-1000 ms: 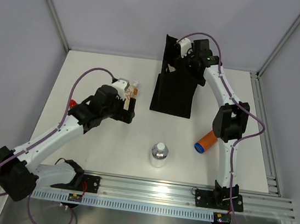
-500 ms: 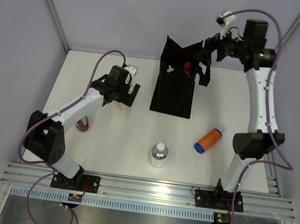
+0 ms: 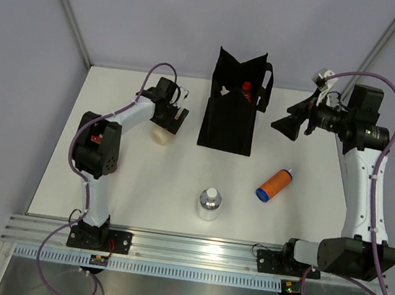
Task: Place the personal care products into the canvas bag
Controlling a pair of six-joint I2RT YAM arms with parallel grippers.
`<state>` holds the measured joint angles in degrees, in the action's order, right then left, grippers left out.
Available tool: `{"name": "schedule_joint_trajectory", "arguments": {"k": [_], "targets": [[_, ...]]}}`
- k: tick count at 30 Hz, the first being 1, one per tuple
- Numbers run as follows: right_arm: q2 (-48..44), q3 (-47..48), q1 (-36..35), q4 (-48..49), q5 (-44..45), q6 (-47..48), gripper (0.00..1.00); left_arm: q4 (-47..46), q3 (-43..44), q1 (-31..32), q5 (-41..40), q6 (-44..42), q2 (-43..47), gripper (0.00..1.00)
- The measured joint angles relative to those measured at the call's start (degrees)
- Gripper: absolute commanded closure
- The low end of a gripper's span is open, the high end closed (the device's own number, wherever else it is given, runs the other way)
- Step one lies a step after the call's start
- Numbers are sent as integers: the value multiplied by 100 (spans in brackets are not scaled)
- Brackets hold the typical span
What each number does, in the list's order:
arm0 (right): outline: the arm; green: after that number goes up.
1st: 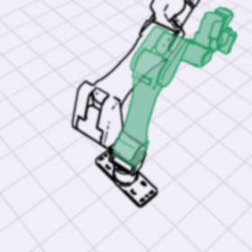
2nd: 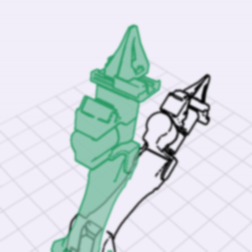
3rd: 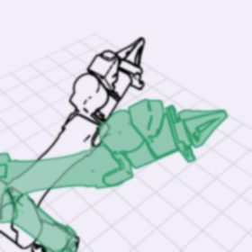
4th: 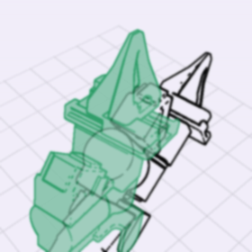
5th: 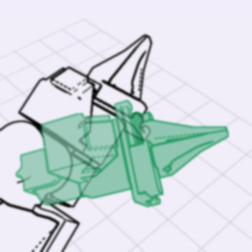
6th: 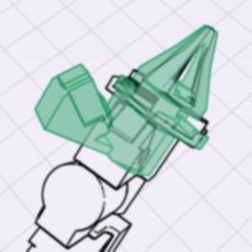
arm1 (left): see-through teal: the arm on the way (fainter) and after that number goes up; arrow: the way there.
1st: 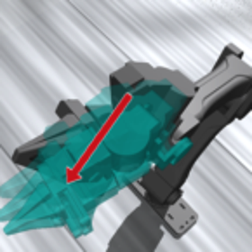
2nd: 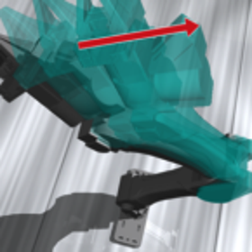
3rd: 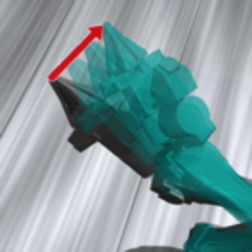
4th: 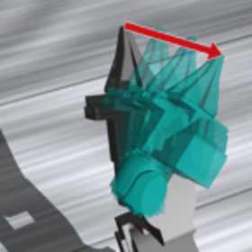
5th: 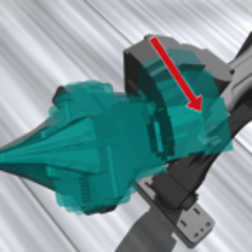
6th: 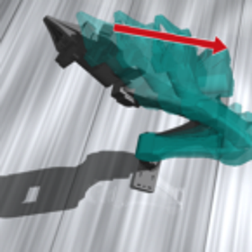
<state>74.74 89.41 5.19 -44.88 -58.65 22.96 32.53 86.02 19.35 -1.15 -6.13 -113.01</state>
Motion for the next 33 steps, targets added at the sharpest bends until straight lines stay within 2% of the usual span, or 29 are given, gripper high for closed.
{"name": "schedule_joint_trajectory", "arguments": {"k": [5,9,11,13,15,17,19,22,25,28,33], "targets": [[188,-820,160,9,-149,-114,0,48,205,-101,162,68,-417,17],[87,-870,160,90,-372,-177,0,37,225,-90,118,140,-533,17],[-13,-870,160,146,-452,-195,1,35,225,-92,109,173,-533,22],[-101,-870,160,184,-509,-208,0,33,225,-94,101,208,-533,38],[-181,-881,160,195,-553,-221,0,28,225,-94,94,251,-533,61],[-240,-887,160,201,-562,-221,1,15,216,-98,92,304,-518,72],[-280,-896,157,197,-605,-216,2,-103,103,-105,114,356,-444,90],[-284,-896,131,129,-699,-140,4,-284,-326,-138,302,509,-101,100],[-251,-885,-33,-15,-675,-94,6,-136,-730,-192,669,723,474,100],[-157,-852,-481,-72,-409,-114,6,-68,-977,-284,1189,990,1233,100],[-116,-846,-1167,55,-188,-396,7,-356,-1325,-450,2006,1495,2614,100]]}}
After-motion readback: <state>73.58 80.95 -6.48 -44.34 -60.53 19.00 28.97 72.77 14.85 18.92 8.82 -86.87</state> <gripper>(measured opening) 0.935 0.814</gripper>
